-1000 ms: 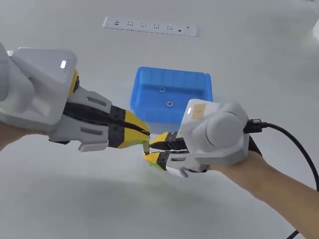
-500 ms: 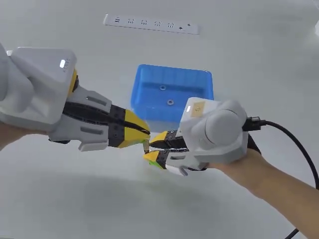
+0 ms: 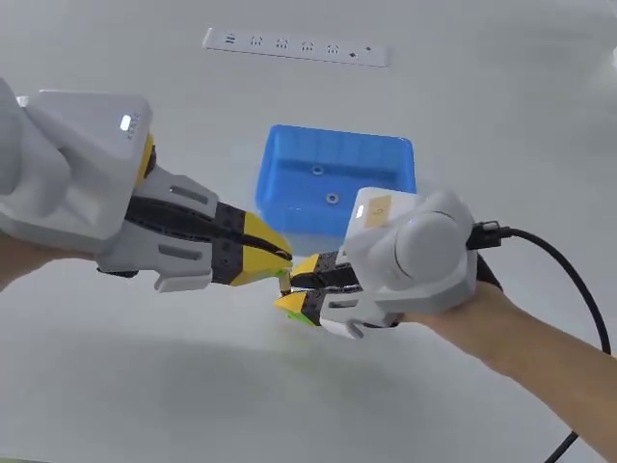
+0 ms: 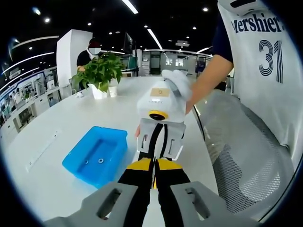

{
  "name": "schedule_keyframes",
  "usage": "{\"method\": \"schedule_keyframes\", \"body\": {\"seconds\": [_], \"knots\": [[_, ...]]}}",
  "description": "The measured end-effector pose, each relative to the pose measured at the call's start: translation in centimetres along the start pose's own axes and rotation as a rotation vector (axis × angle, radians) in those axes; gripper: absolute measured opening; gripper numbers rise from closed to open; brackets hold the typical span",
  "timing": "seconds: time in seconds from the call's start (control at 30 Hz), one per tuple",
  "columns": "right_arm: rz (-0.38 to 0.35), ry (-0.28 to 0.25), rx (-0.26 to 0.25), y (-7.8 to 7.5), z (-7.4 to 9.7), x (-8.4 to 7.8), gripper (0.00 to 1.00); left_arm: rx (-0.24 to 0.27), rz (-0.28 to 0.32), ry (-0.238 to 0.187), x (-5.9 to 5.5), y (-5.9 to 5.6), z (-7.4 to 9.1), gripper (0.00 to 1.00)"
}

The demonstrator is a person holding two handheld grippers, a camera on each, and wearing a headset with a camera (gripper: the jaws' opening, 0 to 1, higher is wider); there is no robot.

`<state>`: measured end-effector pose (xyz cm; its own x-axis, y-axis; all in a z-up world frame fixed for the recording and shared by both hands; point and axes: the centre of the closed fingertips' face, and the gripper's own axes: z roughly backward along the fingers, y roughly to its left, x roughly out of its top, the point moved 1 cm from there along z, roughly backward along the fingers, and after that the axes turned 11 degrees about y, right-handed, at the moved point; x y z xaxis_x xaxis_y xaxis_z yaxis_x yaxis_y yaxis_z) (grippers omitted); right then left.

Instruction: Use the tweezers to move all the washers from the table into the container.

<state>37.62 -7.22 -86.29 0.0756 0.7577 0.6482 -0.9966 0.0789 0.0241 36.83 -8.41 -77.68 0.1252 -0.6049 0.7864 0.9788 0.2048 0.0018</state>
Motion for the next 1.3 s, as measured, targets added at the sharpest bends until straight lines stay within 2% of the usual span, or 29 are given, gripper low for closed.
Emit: {"method": "schedule_keyframes", "body": {"seconds": [0.4,0.53,0.77,1.03,1.3], "knots": [[0.001,0.002,0.002,0.1,0.1,0.0,0.11,0.002,-0.005,0.009,0.1,0.1,0.0,0.06],[0.003,-0.004,-0.002,0.0,0.5,0.3,0.11,0.007,-0.009,0.004,0.5,0.1,0.3,0.06],[0.008,-0.023,-0.018,-0.4,1.8,1.3,0.11,0.020,-0.041,-0.002,1.9,0.4,1.1,0.05],[0.021,-0.052,-0.069,-2.0,4.3,2.6,0.10,0.060,-0.080,-0.028,4.2,1.6,2.5,0.05],[0.043,-0.070,-0.127,-3.8,6.3,3.8,0.11,0.079,-0.154,-0.038,6.6,2.8,3.2,0.05]]}}
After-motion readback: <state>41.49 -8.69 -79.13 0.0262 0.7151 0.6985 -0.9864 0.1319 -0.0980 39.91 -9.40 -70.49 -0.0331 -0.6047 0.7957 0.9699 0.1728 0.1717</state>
